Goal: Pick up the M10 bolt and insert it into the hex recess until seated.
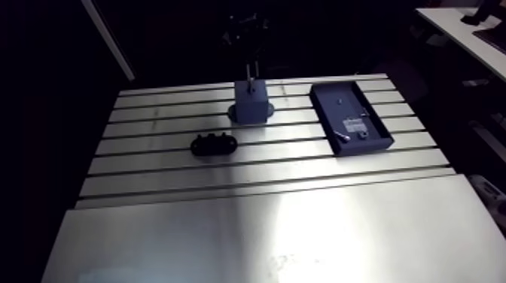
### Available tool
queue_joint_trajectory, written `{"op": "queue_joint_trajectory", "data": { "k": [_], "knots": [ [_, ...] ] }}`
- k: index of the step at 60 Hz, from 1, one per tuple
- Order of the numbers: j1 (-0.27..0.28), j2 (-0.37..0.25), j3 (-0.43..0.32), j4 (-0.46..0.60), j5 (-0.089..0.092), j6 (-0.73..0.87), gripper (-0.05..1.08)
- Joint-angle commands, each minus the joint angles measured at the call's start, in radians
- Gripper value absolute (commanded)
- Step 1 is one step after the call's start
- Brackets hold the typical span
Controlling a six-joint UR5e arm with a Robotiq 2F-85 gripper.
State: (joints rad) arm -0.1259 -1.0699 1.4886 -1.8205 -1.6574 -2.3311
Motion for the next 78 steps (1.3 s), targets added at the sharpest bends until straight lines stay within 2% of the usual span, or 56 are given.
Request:
{"op": "queue_joint_trajectory", "data": {
  "k": [1,70,78],
  "knots": [
    [0.000,0.000,-0.001,0.000,0.000,0.000,0.84],
    [0.000,0.015,-0.008,-0.001,0.000,0.002,0.84],
    [0.000,0.015,-0.003,-0.001,0.000,0.003,0.77]
  ]
}}
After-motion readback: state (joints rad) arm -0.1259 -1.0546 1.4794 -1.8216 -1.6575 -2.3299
